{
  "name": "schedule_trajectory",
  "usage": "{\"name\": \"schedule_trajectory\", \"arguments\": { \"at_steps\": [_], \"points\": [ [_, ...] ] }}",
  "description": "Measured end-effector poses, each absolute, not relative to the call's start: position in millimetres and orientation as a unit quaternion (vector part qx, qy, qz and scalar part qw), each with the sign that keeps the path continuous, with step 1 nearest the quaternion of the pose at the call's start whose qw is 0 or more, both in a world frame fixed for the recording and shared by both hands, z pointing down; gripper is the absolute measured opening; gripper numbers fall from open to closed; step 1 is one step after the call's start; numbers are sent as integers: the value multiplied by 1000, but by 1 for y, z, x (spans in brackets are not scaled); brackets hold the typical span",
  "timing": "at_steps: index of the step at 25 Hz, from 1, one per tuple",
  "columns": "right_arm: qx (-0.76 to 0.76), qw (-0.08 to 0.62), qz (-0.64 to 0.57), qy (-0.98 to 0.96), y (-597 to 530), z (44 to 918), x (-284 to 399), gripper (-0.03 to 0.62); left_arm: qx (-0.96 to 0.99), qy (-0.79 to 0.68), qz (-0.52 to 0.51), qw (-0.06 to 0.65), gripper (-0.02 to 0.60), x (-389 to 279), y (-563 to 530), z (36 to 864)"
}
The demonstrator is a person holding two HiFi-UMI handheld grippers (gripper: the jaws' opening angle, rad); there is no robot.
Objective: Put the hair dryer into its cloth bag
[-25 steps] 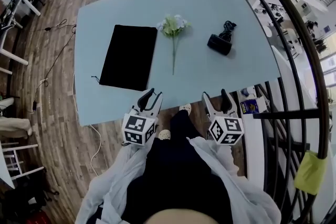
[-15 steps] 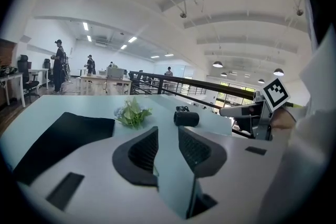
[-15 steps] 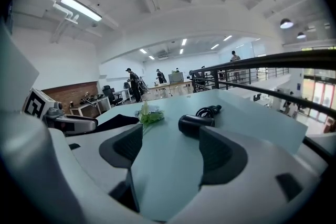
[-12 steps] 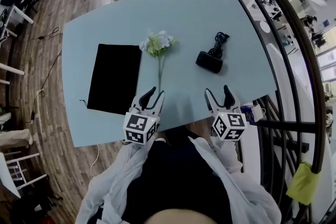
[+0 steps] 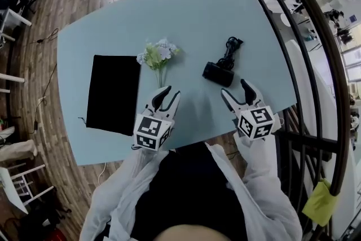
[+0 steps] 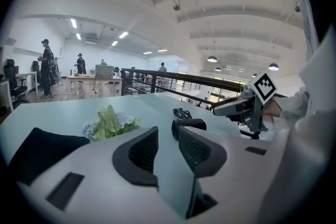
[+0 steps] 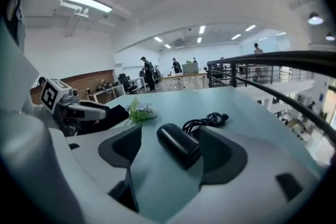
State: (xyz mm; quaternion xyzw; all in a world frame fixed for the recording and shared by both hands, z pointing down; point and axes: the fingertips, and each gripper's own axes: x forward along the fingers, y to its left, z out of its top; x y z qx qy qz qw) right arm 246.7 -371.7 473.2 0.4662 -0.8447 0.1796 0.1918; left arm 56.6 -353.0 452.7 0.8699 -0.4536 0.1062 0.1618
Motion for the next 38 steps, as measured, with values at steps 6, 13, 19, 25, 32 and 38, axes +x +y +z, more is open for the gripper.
{"name": "schedule_trajectory", "arguments": {
  "at_steps": [6,13,19,25,32,38],
  "points": [
    [368,303,78,-875,-418,464,263,351,877,-437,114,163,115,76,-378,457],
    [191,455,-49,-868,-453,476,266,372,877,-434,115,174,115,88,-400,461],
    [28,543,-152,-825,-474,505,274,378,866,-445,122,193,115,85,-415,469],
    [-107,580,-196,-783,-482,539,270,385,854,-461,121,211,114,84,-429,475],
    [-231,600,-259,-721,-480,578,265,385,844,-473,130,220,115,83,-438,484],
    [-278,614,-237,-700,-470,608,257,410,840,-478,141,212,115,77,-436,492]
  ]
}}
